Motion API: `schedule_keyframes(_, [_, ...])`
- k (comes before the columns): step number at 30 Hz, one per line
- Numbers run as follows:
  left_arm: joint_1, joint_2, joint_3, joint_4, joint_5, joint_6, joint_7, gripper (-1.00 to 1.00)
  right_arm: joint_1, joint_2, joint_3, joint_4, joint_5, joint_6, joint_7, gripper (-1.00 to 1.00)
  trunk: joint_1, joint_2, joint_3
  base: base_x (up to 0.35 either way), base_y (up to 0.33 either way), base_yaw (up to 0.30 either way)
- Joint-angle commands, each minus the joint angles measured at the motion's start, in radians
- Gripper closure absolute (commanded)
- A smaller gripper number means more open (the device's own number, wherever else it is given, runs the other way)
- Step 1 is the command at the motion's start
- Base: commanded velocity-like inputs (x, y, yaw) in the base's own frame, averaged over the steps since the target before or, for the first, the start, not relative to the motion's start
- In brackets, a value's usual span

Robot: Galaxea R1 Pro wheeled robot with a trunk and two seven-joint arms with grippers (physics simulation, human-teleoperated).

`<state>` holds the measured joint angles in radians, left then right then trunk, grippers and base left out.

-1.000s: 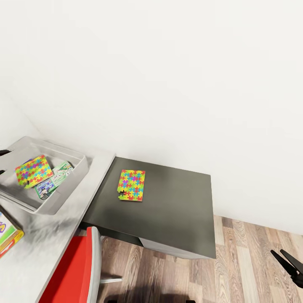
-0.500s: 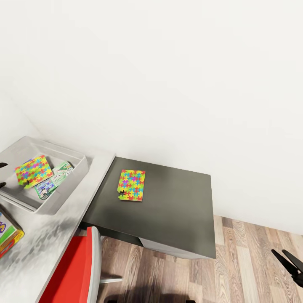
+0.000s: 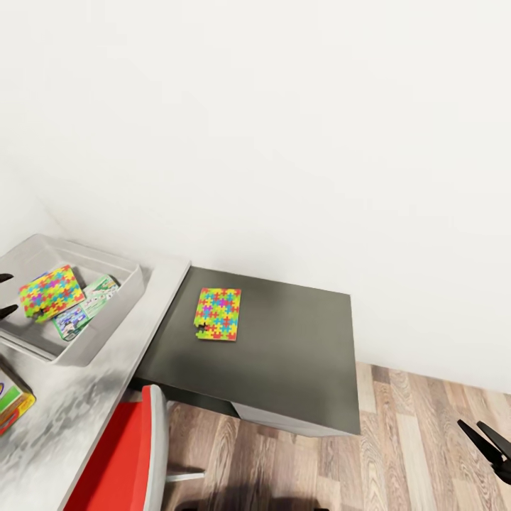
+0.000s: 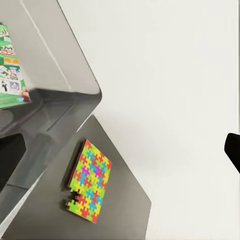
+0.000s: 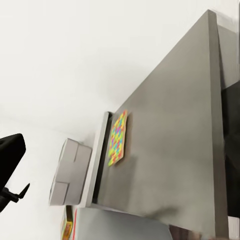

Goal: Put all the toys in the child's room - the three board games (two on the bed and one on the table), the two jigsaw puzzles on the table, and the tennis ball on the table - inside the toy box on the table in the child's room.

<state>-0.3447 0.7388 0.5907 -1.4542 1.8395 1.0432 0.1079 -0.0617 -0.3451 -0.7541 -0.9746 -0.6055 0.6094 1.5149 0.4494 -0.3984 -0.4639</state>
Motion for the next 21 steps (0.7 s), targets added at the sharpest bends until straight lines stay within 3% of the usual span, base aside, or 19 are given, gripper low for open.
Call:
schedule_keyframes(1, [0.0,0.0,0.001,-0.001,0.01,0.004,0.01,-1.0,0.0,0.0,0.0,0.0,-0.001,0.01,0.003,-1.0,0.001,-0.002,0.0,0.0,0.0,-0.163])
schedule_keyframes(7, [0.001,0.002,0.002,-0.009,0.01,0.004,0.008,-1.0,0.0,0.0,0.0,0.0,0.0,0.009,0.005,-1.0,0.001,-0.002,0.008,0.0,0.0,-0.177])
schedule_keyframes(14, [0.005,0.039,-0.001,-0.012,0.012,0.004,0.008,-1.0,0.0,0.002,0.001,0.001,0.0,0.008,0.005,-1.0,0.001,-0.002,0.019,0.0,0.0,-0.186])
schedule_keyframes(21, [0.018,0.051,-0.003,-0.014,0.012,0.004,0.007,-1.0,0.0,0.004,0.001,0.001,0.001,0.007,0.005,-1.0,0.001,-0.002,0.029,0.0,0.0,-0.187])
